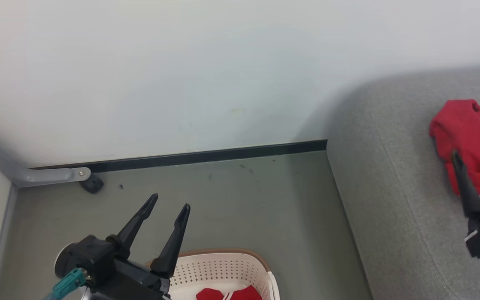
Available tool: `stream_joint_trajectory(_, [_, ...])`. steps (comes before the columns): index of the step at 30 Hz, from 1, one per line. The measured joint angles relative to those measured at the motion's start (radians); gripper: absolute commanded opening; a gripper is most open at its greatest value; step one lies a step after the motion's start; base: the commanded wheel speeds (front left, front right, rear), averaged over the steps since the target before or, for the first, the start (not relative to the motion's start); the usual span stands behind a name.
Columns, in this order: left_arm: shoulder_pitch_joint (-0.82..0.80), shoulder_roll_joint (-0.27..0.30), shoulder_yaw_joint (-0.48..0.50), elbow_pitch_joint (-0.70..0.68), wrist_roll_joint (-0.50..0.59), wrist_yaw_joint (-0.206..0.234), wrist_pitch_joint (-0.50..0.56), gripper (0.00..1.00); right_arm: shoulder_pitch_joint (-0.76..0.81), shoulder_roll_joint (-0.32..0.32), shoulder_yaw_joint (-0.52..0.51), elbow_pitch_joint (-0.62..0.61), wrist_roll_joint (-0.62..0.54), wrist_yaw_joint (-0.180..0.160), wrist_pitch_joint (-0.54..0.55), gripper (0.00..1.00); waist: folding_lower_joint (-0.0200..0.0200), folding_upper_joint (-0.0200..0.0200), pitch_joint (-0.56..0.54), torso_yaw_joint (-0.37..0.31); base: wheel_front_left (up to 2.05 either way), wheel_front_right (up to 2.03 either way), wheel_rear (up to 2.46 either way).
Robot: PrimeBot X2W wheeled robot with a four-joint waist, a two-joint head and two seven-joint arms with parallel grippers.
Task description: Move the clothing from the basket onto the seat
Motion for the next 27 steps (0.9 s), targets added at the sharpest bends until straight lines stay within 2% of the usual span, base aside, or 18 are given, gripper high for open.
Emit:
stream_joint_trajectory(1, [0.000,0.000,0.000,0.000,0.000,0.000,0.000,1.00,0.000,0.000,0.000,0.000,0.000,0.000,0.000,1.00,0.0000,0.0000,0.000,0.000,0.00,0.00,0.00])
stream_joint_trajectory(6, [0.044,-0.002,0.033,-0.002,-0.009,0.027,-0.016,1.00,0.081,0.040,-0.004,-0.074,0.004,-0.046,-0.022,1.00,0.0001,0.0000,-0.024,0.035,0.00,0.00,0.00])
stream_joint_trajectory(9, [0.078,-0.007,0.059,-0.002,-0.019,0.043,-0.025,1.00,0.119,0.069,0.001,-0.105,0.004,-0.062,-0.029,1.00,0.0001,0.0000,-0.038,0.053,0.00,0.00,0.00])
stream_joint_trajectory(15, [0.125,-0.027,0.090,0.000,-0.019,0.060,-0.035,1.00,0.204,0.122,-0.003,-0.135,0.036,-0.081,-0.040,1.00,0.0001,0.0001,-0.064,0.087,0.00,0.00,0.00])
stream_joint_trajectory(21, [0.184,-0.005,0.136,-0.001,-0.005,0.070,-0.043,1.00,0.235,0.162,0.004,-0.160,0.020,-0.095,-0.043,1.00,0.0000,0.0001,-0.078,0.106,0.00,0.00,0.00])
stream_joint_trajectory(27, [0.235,-0.007,0.179,-0.018,0.003,0.077,-0.047,1.00,0.280,0.189,0.003,-0.186,-0.015,-0.108,-0.049,1.00,0.0000,0.0001,-0.072,0.107,0.00,0.00,0.00])
